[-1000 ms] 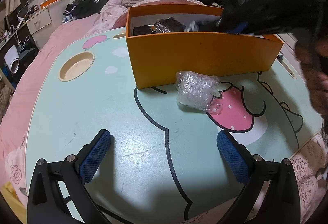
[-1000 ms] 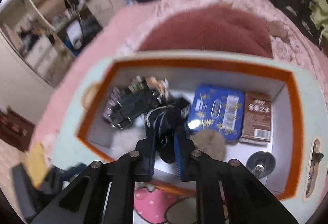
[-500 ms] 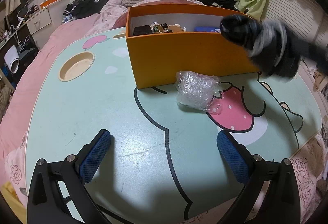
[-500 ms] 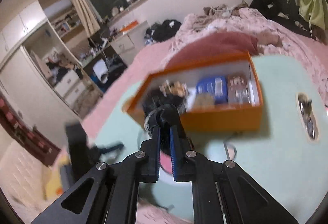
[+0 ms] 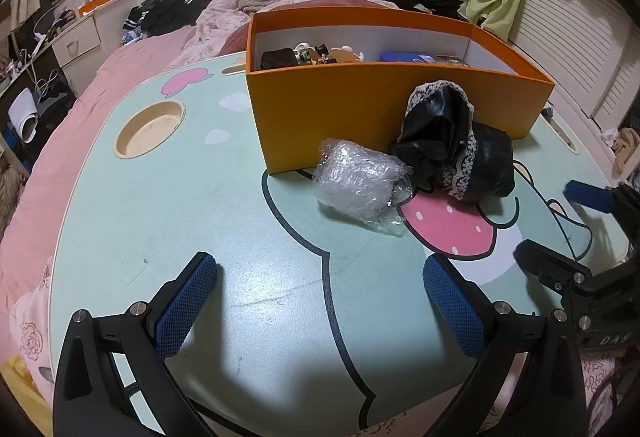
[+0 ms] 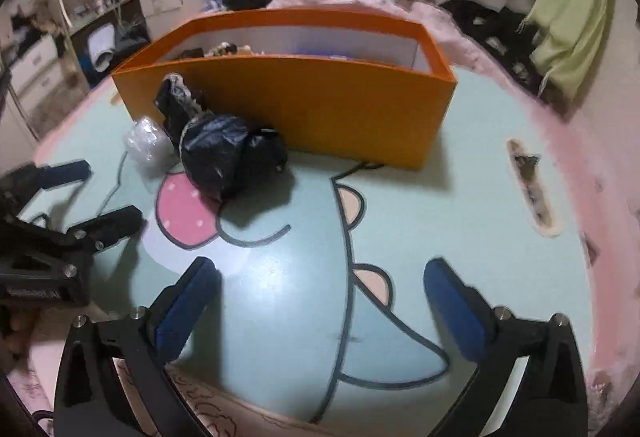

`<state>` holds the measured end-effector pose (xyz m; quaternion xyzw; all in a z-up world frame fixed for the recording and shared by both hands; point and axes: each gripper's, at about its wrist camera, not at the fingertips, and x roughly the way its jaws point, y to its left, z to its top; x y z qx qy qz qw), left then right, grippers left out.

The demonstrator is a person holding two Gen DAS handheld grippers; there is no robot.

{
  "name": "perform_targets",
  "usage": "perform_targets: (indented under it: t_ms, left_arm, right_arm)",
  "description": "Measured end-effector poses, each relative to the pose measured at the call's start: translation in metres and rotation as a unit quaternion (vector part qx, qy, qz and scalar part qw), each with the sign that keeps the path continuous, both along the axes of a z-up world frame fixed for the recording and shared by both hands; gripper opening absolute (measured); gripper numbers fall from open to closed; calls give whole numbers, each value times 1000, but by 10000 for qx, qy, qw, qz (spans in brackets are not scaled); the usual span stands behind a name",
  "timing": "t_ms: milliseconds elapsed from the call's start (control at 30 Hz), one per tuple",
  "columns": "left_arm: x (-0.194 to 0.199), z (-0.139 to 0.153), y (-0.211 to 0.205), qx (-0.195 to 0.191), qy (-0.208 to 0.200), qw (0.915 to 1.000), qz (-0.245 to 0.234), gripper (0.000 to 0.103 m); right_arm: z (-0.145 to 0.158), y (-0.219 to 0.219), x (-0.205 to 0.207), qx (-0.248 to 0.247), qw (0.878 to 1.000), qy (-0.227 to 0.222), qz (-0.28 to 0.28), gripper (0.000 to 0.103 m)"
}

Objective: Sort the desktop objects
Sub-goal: 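Grasp the black lace pouch in the box with the right gripper, place it on the table, then grasp the fur pompom in the box with the left gripper, place it beside the bundle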

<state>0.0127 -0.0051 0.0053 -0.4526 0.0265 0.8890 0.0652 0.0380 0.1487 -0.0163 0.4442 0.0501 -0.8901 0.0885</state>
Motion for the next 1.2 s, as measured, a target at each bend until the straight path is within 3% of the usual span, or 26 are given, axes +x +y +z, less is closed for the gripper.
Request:
perform_targets:
  t_ms: [400,833,933,1067,1133,1200]
  left_arm:
    - [0,0,1,3,-10,10000,1,103]
    - [-1,2,0,16,-135,9999,-37,102]
    - [4,21,-5,175,158,9997,-25,90]
    - [-4,70,-3,627,567,9963,-135,85]
    - [-22,90,3,773,540,9953,-226,75]
    - [-46,103,13,931,310,9946,-334,71]
  right_arm:
    - [9,-6,-9,-11,9999,-70,127,103]
    - [9,0,-10,-48,9999,54,-110,103]
    - [8,2,-10,-59,9999,73,-102,103]
    - [8,3,-9,-60,9999,79,-99,103]
    - [8,3,-10,-61,9999,78,-98,103]
    - [8,3,-10,-62,9999,80,-97,103]
